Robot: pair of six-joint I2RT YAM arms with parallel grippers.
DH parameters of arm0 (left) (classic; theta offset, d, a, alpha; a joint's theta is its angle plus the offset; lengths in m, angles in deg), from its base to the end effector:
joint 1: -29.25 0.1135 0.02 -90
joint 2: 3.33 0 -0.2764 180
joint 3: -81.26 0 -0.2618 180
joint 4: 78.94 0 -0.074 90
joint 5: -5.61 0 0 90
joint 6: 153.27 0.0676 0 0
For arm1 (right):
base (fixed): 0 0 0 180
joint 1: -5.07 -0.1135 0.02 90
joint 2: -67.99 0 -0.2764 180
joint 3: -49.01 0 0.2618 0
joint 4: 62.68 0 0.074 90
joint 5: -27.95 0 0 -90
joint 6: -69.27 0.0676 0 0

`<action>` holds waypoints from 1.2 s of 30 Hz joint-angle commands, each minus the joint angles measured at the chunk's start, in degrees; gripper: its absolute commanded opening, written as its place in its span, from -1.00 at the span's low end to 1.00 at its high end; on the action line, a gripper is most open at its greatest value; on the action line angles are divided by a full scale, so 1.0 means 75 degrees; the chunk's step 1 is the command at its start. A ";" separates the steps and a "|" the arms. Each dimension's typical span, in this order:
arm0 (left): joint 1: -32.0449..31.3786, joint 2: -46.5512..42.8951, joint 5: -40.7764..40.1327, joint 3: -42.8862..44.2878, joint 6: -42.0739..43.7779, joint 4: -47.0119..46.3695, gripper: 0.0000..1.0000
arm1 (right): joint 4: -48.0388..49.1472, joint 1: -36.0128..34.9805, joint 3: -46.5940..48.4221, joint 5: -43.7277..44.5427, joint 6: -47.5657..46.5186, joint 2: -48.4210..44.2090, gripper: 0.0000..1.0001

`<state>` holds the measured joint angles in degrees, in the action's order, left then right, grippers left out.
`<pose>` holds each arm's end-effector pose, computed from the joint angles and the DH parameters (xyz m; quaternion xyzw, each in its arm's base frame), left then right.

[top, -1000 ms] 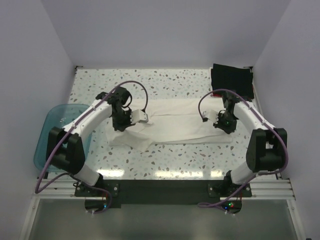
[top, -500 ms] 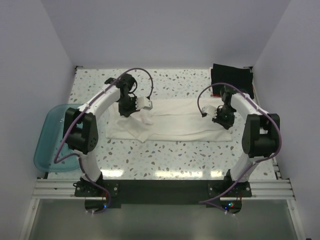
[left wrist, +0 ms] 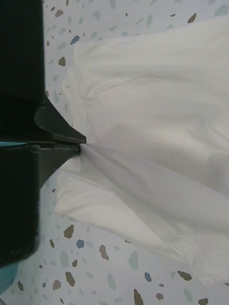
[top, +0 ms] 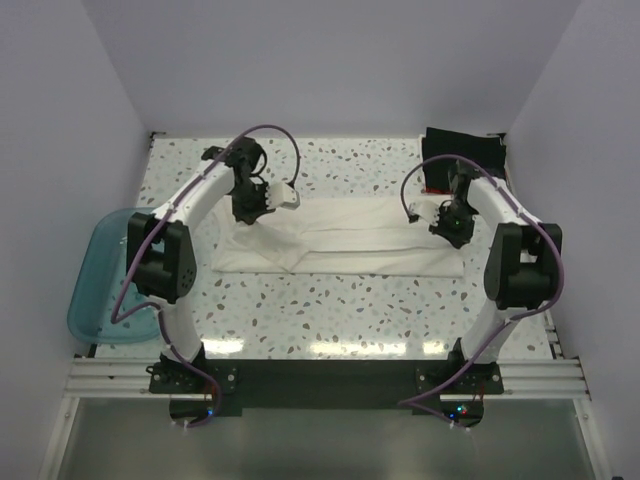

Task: Fold and stack the t-shirts
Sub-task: Fold the tshirt

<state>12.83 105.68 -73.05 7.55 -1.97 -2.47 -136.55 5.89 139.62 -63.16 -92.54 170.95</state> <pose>0.3779 -0.1252 0.2246 0.6288 0.7656 -0.0551 0.1242 0.3470 -0.0037 0.1856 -0.5805 0.8135 -0.0117 0.0323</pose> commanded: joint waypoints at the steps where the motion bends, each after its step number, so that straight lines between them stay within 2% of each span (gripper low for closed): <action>1: 0.0081 0.0055 0.0211 0.0439 0.0311 0.0417 -1.00 | -0.0225 0.0090 0.0419 -0.0099 -0.0140 0.0322 -1.00; 15: 0.0151 -0.1081 0.0961 -0.0509 0.1190 0.1309 -1.00 | -0.0554 0.0113 0.0127 -0.0450 -0.0702 -0.0450 -1.00; 25: 0.0549 -0.0731 0.1055 -0.0123 0.1097 0.1180 -1.00 | -0.0425 0.0160 0.0512 -0.0497 -0.0749 0.0064 -1.00; 36: 0.0608 -0.0039 0.0938 -0.0170 0.0686 0.0138 -1.00 | 0.0031 0.0160 0.1110 -0.0357 -0.0445 0.1096 -1.00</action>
<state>16.61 104.59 -66.19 5.04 4.32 2.43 -138.39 6.87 145.26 -66.06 -96.39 178.05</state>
